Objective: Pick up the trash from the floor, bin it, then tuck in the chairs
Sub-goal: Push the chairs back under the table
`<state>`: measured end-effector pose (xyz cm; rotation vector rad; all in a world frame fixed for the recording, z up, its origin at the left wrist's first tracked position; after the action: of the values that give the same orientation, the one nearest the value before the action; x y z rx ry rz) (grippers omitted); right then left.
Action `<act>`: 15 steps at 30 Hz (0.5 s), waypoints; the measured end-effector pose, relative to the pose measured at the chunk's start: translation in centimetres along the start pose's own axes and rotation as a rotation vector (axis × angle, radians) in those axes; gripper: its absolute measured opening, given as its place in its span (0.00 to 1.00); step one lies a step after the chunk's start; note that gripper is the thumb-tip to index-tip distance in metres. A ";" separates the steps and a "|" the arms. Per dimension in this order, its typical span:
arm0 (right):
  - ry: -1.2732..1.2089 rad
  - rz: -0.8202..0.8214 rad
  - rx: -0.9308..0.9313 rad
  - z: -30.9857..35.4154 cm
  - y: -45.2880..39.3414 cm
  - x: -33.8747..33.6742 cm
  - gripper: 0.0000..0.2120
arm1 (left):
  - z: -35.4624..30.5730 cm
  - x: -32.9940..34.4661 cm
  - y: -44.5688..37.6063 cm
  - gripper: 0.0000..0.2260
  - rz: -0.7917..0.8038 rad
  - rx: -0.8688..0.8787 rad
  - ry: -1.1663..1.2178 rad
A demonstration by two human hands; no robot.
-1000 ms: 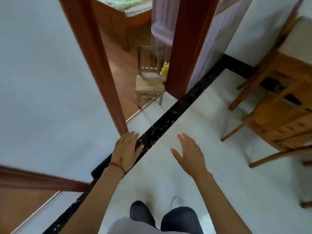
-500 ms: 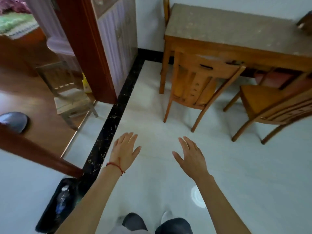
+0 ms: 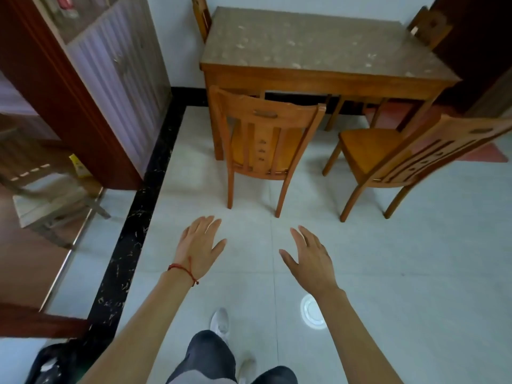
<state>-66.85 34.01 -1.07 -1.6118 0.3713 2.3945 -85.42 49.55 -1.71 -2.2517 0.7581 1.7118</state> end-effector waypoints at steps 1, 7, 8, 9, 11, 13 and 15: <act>0.001 -0.006 0.004 -0.3 -0.8 -0.2 0.28 | -0.4 -0.2 -1.1 0.24 -0.004 0.011 0.002; 0.007 -0.037 0.032 -2.0 -7.7 -1.8 0.28 | -2.2 -1.8 -9.4 0.24 -0.070 0.088 0.086; 0.017 -0.049 0.033 -2.2 -9.3 -2.2 0.28 | -2.3 -2.0 -11.1 0.22 -0.074 0.097 0.099; 0.024 -0.060 0.037 -2.3 -10.8 -2.6 0.27 | -2.5 -2.3 -12.9 0.20 -0.073 0.105 0.105; 0.025 -0.083 0.048 -2.6 -13.8 -3.5 0.25 | -2.7 -2.9 -16.3 0.21 -0.067 0.114 0.112; 0.026 -0.099 0.060 -2.7 -16.9 -4.2 0.25 | -2.7 -3.5 -19.6 0.22 -0.052 0.104 0.114; 0.028 -0.112 0.076 -2.8 -19.6 -4.7 0.26 | -2.7 -4.1 -22.4 0.23 -0.049 0.101 0.109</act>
<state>-56.21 51.31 0.75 -1.5912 0.3633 2.2503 -72.38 68.39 -0.05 -2.2905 0.7869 1.5049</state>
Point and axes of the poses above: each hand's wrist, its own y-axis away from the middle knuckle, its own x-axis out of the palm, z = x × y, the point moved 2 cm from there along -y, towards the middle knuckle, and after that the axes turned 11 degrees about -x, right-handed, at the moved point
